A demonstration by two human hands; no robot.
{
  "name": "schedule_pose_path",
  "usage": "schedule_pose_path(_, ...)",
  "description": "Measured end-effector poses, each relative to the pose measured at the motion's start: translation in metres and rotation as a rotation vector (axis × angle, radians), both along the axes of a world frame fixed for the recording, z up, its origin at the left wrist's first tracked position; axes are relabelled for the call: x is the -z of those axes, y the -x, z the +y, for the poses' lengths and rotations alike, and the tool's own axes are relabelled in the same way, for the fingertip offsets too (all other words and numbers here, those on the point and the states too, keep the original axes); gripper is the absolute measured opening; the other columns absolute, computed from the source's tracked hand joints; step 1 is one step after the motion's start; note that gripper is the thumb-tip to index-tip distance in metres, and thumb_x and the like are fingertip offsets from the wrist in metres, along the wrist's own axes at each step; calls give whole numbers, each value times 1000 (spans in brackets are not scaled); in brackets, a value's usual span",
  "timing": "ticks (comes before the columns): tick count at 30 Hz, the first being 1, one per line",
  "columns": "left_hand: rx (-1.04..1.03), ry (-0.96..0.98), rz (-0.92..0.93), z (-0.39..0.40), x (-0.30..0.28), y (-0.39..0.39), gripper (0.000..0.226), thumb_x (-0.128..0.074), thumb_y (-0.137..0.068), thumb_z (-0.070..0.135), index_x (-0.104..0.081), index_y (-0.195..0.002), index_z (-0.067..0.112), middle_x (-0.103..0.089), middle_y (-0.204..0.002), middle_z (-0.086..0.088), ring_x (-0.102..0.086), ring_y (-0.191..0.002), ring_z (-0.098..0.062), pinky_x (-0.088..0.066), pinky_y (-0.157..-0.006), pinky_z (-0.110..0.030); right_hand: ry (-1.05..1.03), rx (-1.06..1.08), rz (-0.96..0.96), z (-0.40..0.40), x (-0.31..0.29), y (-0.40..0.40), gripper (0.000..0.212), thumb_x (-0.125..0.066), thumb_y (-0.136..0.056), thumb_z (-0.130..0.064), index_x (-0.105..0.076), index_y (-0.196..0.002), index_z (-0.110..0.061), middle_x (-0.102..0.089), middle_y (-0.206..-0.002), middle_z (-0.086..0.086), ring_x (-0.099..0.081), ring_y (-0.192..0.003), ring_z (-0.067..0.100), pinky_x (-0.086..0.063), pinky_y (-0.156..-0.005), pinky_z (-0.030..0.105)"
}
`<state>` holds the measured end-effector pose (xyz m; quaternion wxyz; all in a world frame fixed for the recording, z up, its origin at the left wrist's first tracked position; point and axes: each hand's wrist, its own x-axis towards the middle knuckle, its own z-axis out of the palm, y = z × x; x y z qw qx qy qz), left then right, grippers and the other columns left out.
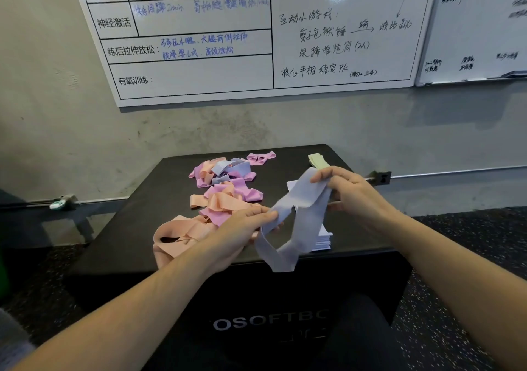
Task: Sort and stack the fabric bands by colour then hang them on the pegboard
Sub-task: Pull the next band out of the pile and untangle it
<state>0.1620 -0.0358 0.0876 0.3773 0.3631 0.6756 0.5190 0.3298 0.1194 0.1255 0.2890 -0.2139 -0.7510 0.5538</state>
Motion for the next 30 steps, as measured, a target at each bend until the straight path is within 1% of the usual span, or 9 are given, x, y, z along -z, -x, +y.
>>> schedule_pose_path(4, 8, 75, 10, 5, 6, -6, 18, -60, -101, 34, -68, -104, 18, -73, -106, 2, -63, -104, -14, -44, -98, -37, 36, 3, 55, -11, -10, 3, 27, -48, -102, -14, -73, -102, -22, -61, -109, 3, -58, -92, 19, -52, -69, 25)
schedule_pose_path(8, 36, 122, 116, 12, 3, -12, 27, -65, -98, 35, -58, -121, 24, -66, -118, 2, -60, -113, -16, -49, -94, -31, -65, -1, 86, -18, -17, 8, 32, -48, -101, 0, -67, -118, -19, -62, -93, -3, -56, -68, -2, -44, -53, 12)
schedule_pose_path(11, 70, 100, 83, 14, -2, -16, 43, -68, -94, 42, -48, -130, 30, -63, -125, 3, -61, -115, -18, -51, -98, -34, -78, -39, 71, -21, -24, 13, 34, -52, -102, -4, -54, -130, -22, -63, -92, -6, -57, -65, -5, -45, -55, 14)
schedule_pose_path(16, 126, 30, 37, 19, -5, -21, 55, -71, -85, 50, -55, -133, 28, -65, -128, 3, -60, -119, -17, -51, -102, -38, -34, -68, 18, -22, -34, 20, 14, -53, -102, -10, -58, -109, -21, -65, -91, 0, -60, -80, 10, -48, -70, 26)
schedule_pose_path(21, 28, -66, -2, 24, 3, -29, 24, -65, -95, 44, -72, -104, 23, -78, -96, 4, -72, -82, -10, -59, -73, -24, 45, -105, 79, -18, -34, 24, 12, -57, -100, -9, -62, -103, -20, -67, -91, 0, -62, -78, 10, -49, -63, 19)
schedule_pose_path(24, -30, -100, -36, 26, 4, -34, 25, -65, -95, 45, -72, -108, 25, -77, -101, 0, -72, -95, -20, -60, -78, -34, 83, -49, 97, -20, -24, 25, 27, -66, -96, -19, -56, -122, -19, -68, -108, 0, -65, -92, 10, -53, -68, 14)
schedule_pose_path(26, -80, -131, -24, 28, 5, -35, 21, -63, -97, 45, -72, -106, 28, -76, -95, 4, -70, -90, -16, -54, -67, -25, -10, 59, 55, -20, -12, 24, 43, -74, -91, -29, -51, -127, -22, -64, -111, -1, -62, -96, 8, -50, -71, 9)
schedule_pose_path(28, -130, -182, -9, 28, 4, -36, 16, -61, -100, 40, -74, -102, 31, -75, -86, 10, -69, -79, -7, -49, -57, -17, -87, 131, 31, -20, 5, 21, 52, -81, -83, -36, -49, -124, -28, -62, -108, 2, -60, -93, 9, -49, -79, 16)
schedule_pose_path(30, -194, -229, -11, 30, 5, -36, 17, -60, -101, 35, -76, -103, 32, -77, -93, 11, -72, -89, -8, -56, -67, -23, -153, 192, 65, -25, 25, 13, 52, -86, -77, -38, -49, -113, -30, -57, -102, 0, -54, -85, 9, -46, -77, 21)
